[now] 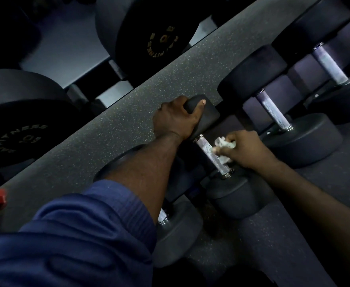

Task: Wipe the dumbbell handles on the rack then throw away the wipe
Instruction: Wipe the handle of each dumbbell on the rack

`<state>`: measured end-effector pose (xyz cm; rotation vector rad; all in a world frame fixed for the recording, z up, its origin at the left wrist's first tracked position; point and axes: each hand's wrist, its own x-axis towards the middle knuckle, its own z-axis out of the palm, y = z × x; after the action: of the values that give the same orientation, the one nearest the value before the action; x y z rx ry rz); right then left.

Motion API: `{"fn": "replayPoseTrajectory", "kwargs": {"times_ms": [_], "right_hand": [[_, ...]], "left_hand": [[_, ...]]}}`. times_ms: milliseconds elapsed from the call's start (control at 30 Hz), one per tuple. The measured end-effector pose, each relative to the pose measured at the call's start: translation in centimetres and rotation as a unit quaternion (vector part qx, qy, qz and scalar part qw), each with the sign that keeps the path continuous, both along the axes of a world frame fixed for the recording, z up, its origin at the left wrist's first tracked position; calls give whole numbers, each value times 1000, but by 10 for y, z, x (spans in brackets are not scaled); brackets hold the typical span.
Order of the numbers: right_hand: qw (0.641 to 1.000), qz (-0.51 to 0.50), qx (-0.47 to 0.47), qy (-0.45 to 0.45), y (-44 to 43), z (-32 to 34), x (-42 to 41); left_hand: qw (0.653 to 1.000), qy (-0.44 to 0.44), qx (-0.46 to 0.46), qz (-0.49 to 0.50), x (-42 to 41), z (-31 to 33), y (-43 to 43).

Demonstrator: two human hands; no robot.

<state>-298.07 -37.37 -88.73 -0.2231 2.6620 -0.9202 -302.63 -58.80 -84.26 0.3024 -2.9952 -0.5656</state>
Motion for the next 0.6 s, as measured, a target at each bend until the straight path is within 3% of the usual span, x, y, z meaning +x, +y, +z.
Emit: {"fn": "replayPoseTrajectory", "kwargs": {"times_ms": [67, 200, 367, 467, 533, 600], "right_hand": [[999, -10, -28, 41, -9, -5, -2], [993, 109, -40, 26, -27, -12, 8], [968, 209, 132, -26, -4, -2, 6], [997, 68, 45, -9, -19, 3, -3], [996, -60, -47, 40, -42, 4, -4], [991, -97, -82, 44, -49, -2, 2]], "left_hand": [[1000, 3, 1, 2, 0, -1, 0], [1000, -2, 1, 3, 0, 1, 0], [1000, 1, -1, 4, 1, 2, 1], [1000, 2, 2, 3, 0, 1, 1], [1000, 1, 2, 5, 0, -1, 0], [1000, -2, 2, 4, 1, 0, 1]]}}
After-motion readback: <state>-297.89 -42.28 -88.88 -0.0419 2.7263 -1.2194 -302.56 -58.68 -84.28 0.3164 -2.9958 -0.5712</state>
